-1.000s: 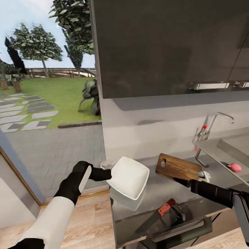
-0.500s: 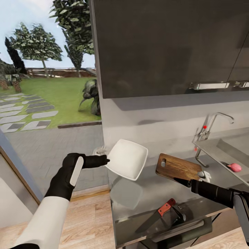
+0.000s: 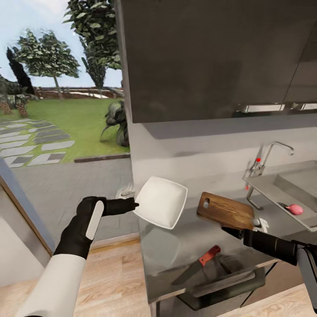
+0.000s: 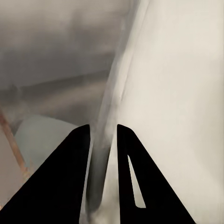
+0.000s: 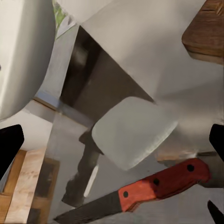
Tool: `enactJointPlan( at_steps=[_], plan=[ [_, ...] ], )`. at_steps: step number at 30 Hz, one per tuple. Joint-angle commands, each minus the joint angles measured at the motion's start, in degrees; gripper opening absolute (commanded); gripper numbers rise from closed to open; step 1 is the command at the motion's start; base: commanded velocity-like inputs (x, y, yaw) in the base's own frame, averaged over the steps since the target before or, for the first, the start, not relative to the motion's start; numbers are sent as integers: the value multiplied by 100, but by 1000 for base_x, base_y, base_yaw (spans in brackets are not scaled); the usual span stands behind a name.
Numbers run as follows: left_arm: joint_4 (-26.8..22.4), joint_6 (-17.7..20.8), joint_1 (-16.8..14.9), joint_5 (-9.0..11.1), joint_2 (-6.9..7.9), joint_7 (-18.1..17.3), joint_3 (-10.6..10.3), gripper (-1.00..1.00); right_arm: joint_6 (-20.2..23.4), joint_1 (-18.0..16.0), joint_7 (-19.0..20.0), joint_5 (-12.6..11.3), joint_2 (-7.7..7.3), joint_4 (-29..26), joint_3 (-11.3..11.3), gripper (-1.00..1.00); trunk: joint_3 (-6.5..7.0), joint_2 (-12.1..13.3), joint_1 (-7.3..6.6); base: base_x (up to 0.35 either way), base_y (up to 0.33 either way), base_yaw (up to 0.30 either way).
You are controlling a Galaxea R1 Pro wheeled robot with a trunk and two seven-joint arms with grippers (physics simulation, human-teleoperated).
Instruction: In the kitchen, take the Vidalia onion out of the sink, dice it on the chopping board with the paring knife, put the diced onion into the bowl on the countertop, then place both the paring knife and the chopping board into the sink.
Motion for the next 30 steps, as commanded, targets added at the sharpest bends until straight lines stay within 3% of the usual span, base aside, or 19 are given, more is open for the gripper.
enactJointPlan(
  at_steps=[1, 9, 15, 19, 23, 25, 28, 30],
  plan=[
    [-31, 29, 20, -5, -11, -30, 21, -100, 24, -7, 28, 14, 0, -1, -5, 100, -12, -12, 0, -310, 0, 0],
    [-176, -11, 170, 0, -102, 102, 127, -100, 24, -13, -101, 17, 5, 7, -13, 100, -12, -12, 0, -326, 0, 0],
    [-341, -19, 209, 2, -295, 650, 460, -100, 24, -14, -411, 16, 17, 2, -14, 100, -12, -12, 0, -221, 0, 0],
    [-745, -4, 225, 2, -436, 937, 553, -100, 24, -12, -629, 23, 33, 0, -7, 100, -12, -12, 0, -47, 0, 0],
    [-814, -6, 226, 24, -537, 1220, 577, -100, 24, -26, -900, 23, 52, 0, -1, 100, -12, -12, 0, -3, 0, 0],
    [-818, -12, 226, 177, -558, 1507, 584, -100, 24, -40, -953, 24, 62, -5, 1, 100, -12, -12, 0, 0, 0, 0],
    [-817, -20, 226, 683, -562, 2060, 587, -100, 24, -46, -985, 24, 68, -4, 3, 100, -12, -12, 0, 0, 0, 0],
    [-812, -29, 226, 1267, -562, 2655, 585, -100, 24, -48, -1033, 24, 66, 2, 3, 100, -12, -12, 0, 0, 0, 0]
  ],
)
